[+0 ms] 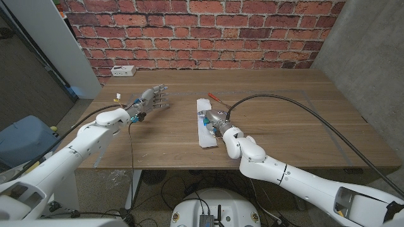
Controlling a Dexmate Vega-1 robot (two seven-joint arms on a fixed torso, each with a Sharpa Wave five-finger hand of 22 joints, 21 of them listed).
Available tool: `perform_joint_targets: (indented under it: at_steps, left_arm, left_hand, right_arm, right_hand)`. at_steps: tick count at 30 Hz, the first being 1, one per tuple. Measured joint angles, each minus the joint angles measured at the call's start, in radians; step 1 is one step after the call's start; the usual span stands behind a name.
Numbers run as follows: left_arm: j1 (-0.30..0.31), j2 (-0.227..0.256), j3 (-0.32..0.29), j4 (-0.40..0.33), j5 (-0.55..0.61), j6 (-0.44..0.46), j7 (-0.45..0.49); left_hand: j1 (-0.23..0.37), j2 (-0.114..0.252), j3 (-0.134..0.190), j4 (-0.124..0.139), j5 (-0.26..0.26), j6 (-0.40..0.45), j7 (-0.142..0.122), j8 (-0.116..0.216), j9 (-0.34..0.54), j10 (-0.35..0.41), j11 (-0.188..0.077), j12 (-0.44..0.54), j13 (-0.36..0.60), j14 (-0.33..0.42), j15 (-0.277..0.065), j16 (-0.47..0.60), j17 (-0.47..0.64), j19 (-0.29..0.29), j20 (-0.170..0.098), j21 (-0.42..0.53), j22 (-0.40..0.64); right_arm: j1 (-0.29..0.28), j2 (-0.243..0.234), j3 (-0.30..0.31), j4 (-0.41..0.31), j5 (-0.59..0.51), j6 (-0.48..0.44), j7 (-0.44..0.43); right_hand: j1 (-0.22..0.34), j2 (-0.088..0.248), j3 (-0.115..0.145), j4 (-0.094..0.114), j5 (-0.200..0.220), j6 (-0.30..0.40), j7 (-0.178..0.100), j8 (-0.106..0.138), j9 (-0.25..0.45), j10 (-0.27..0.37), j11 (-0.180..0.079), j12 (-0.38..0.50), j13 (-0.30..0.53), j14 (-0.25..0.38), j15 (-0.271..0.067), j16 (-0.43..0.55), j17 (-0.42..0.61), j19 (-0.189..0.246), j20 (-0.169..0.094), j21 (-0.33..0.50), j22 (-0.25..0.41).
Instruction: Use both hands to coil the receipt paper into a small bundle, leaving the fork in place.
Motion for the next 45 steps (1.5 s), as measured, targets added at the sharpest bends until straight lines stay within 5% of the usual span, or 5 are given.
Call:
perform_joint_targets:
  at_steps: [11,17,21,26,45]
  left_arm:
    - [-0.044,-0.013,0.027,0.028,0.028,0.011,-0.017]
    - [-0.070,-0.020,0.044,0.040,0.054,0.019,-0.025]
    - [-0.090,-0.024,0.058,0.046,0.086,0.026,-0.021]
    - [-0.143,-0.027,0.101,0.045,0.152,0.046,0.007]
    - [-0.309,-0.050,0.230,0.046,0.387,0.155,0.020]
  left_hand:
    - [0.000,0.000,0.011,-0.011,0.000,0.000,0.000,0.000,0.000,-0.002,0.002,-0.006,0.000,0.000,0.000,0.000,0.000,0.007,-0.007,0.004,0.000]
    - [0.025,0.008,0.028,-0.028,0.000,-0.006,-0.006,-0.004,0.000,-0.004,0.004,-0.006,0.000,0.003,-0.010,0.000,-0.004,0.015,-0.007,0.006,-0.003]
    - [0.105,0.008,0.056,-0.087,0.000,-0.003,-0.003,0.000,0.000,0.011,0.019,-0.006,0.001,-0.016,-0.038,-0.005,-0.005,-0.005,-0.068,-0.002,-0.003]
    - [0.157,0.017,0.083,-0.116,0.000,0.004,0.004,0.000,0.000,0.020,0.016,-0.003,0.002,-0.008,-0.071,-0.005,-0.002,-0.023,-0.131,-0.002,-0.003]
    - [0.319,-0.035,0.106,-0.140,0.000,0.008,0.069,0.012,0.002,0.047,-0.021,0.007,0.012,0.053,-0.119,0.019,0.002,0.030,-0.109,0.018,0.000]
  right_arm:
    - [-0.020,-0.021,0.020,-0.033,0.017,0.000,-0.010]
    - [-0.044,-0.030,0.035,-0.053,0.018,0.001,-0.033]
    - [-0.070,-0.035,0.048,-0.067,0.018,0.003,-0.064]
    - [-0.111,-0.038,0.065,-0.083,0.003,0.008,-0.164]
    - [-0.225,-0.046,0.097,-0.140,-0.032,-0.011,-0.289]
  right_hand:
    - [-0.190,-0.019,-0.087,0.071,0.022,-0.114,0.018,0.013,-0.005,-0.158,0.007,-0.106,-0.035,-0.070,0.015,-0.038,-0.076,-0.017,0.035,0.008,-0.017]
    - [-0.296,-0.036,-0.121,0.105,0.051,-0.122,0.024,0.028,-0.005,-0.225,0.015,-0.174,-0.062,-0.254,0.050,-0.205,-0.208,-0.061,0.063,-0.006,-0.022]
    - [-0.316,-0.038,-0.123,0.106,0.058,-0.080,0.036,0.042,-0.005,-0.230,0.013,-0.187,-0.072,-0.344,0.062,-0.282,-0.261,-0.095,0.075,-0.021,-0.026]
    - [-0.316,-0.038,-0.118,0.102,0.068,-0.010,0.041,0.061,-0.005,-0.228,0.011,-0.190,-0.080,-0.370,0.066,-0.322,-0.295,-0.110,0.077,-0.027,-0.027]
    - [-0.295,-0.018,-0.081,0.065,0.073,0.235,0.066,0.108,-0.004,-0.067,0.025,-0.140,-0.091,-0.343,0.060,-0.359,-0.352,-0.110,0.070,-0.043,-0.031]
